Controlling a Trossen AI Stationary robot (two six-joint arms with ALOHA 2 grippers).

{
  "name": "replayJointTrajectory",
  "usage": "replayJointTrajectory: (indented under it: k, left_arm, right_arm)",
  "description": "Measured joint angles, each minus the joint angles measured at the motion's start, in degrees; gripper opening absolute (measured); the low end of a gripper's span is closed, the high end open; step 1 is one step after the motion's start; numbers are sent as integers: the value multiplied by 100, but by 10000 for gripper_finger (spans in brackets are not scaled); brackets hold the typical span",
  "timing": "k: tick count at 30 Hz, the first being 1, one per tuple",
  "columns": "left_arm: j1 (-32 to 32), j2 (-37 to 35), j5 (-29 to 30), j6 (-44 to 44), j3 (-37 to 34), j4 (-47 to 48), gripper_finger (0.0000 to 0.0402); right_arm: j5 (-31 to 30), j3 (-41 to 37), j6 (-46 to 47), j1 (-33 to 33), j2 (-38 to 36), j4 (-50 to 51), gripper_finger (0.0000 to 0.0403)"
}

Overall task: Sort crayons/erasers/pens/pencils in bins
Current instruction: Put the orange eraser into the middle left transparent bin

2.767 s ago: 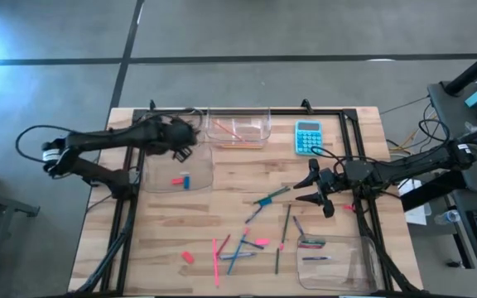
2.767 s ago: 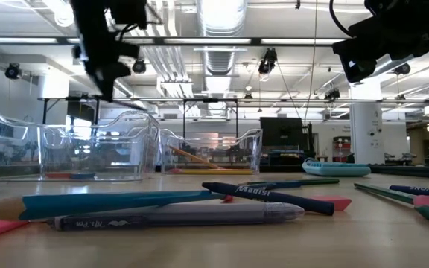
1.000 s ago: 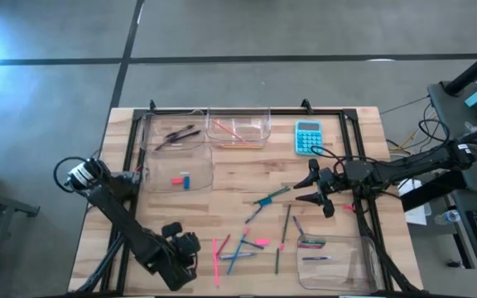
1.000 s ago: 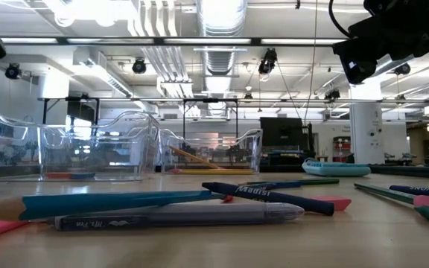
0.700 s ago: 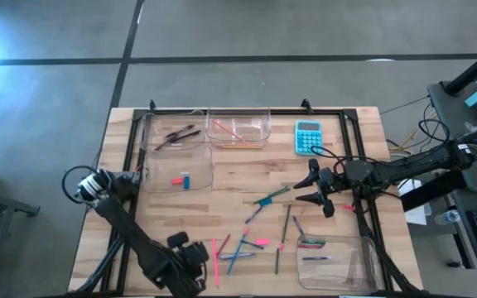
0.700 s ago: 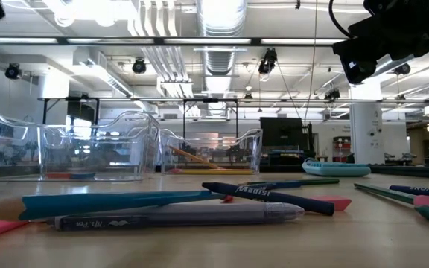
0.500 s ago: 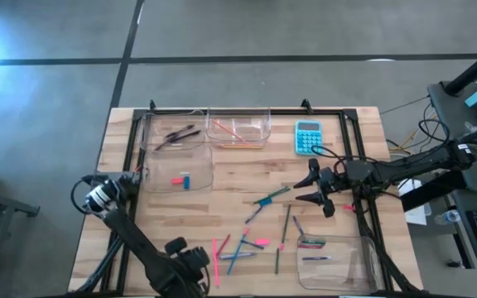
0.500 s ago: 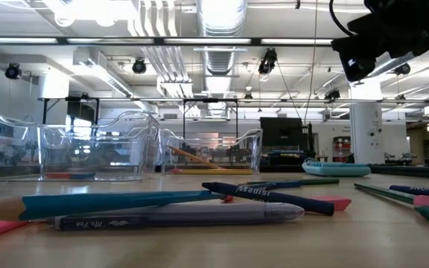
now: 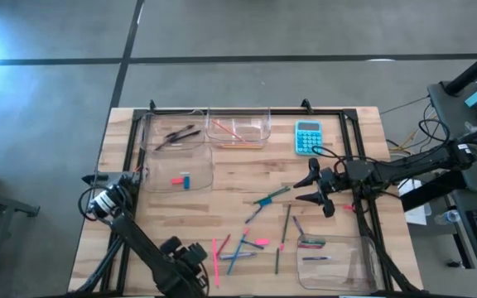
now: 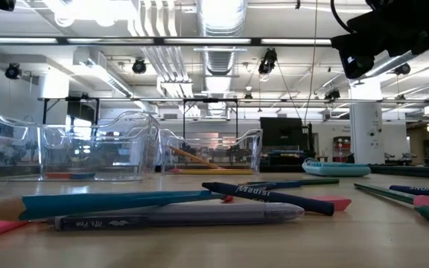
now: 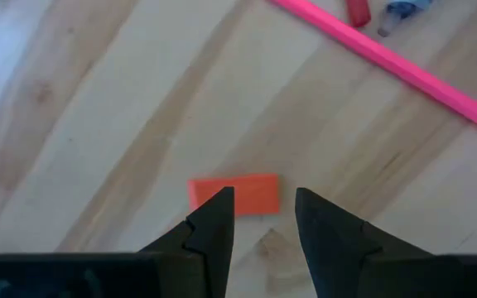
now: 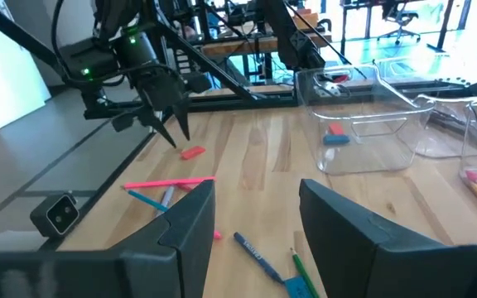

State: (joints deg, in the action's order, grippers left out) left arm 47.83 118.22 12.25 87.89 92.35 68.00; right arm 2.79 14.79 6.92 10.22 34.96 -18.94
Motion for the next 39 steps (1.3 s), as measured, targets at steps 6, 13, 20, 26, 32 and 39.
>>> replayJointTrajectory:
  k: [6, 13, 20, 26, 32, 39]
  left_arm:
    - [45, 129, 2, -150, -4, -48, 115]
    - [76, 309, 4, -172, -52, -50, 115]
    - [98, 421, 3, -297, -98, -96, 115]
    - [96, 390, -140, -279, -454, -260, 115]
    - [89, 400, -247, -418, -785, -487, 100]
    - [74, 352, -294, -574, -876, -647, 10]
  right_arm:
    - [0, 0, -1, 0, 0, 1, 166]
    - [0, 0, 11, 0, 0, 7, 166]
    - [-36, 0, 2, 0, 0, 19, 166]
    - [-44, 0, 9, 0, 0, 18, 166]
    - [-44, 0, 13, 0, 0, 20, 166]
    - [-45, 0, 67, 0, 0, 21, 166]
